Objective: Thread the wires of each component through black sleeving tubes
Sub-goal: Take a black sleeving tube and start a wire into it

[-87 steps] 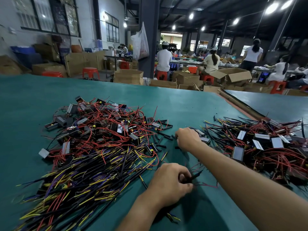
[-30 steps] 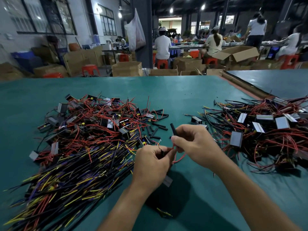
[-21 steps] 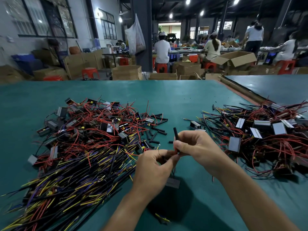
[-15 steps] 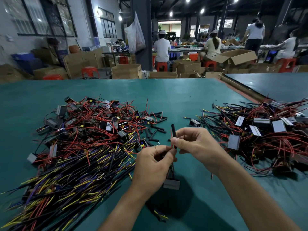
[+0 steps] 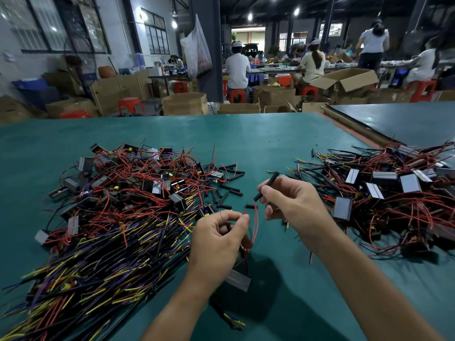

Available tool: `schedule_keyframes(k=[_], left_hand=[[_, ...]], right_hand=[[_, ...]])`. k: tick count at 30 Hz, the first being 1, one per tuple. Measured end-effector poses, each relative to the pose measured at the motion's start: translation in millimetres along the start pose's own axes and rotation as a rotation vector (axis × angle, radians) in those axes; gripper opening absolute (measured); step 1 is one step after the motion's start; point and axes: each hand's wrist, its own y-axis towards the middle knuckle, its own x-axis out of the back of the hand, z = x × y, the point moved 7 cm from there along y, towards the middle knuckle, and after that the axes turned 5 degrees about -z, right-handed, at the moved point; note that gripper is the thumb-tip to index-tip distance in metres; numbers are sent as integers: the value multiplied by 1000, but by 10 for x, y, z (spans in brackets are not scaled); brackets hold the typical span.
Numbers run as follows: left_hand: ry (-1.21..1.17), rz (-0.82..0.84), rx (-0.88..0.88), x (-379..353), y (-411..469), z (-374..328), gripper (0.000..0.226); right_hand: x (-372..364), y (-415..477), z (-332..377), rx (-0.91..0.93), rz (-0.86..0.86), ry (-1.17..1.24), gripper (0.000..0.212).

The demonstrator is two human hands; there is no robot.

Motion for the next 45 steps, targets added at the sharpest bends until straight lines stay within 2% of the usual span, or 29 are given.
schedule_keyframes(k=[5, 10, 17, 20, 29, 38, 45], left_hand=[[1, 12, 14, -19, -8, 11, 18], [6, 9, 23, -13, -11, 8, 18], [-19, 1, 21, -6, -34, -22, 16], [-18, 2, 5, -6, -35, -44, 16], [-9, 28, -17, -38, -26, -42, 14], [-38, 167, 123, -130, -18, 74, 22], [49, 217, 176, -155, -30, 113, 31]], right_hand=[[-38, -25, 46, 23, 31, -21, 13], [-101, -52, 87, 129, 98, -145, 14], [-69, -42, 107, 233, 98, -260, 14], [-98, -47, 59, 223, 142, -332, 15], [-94, -30, 27, 203, 145, -306, 15], [-80, -23, 1, 159, 178, -400, 17], [-126, -55, -69, 175, 288, -610, 12]])
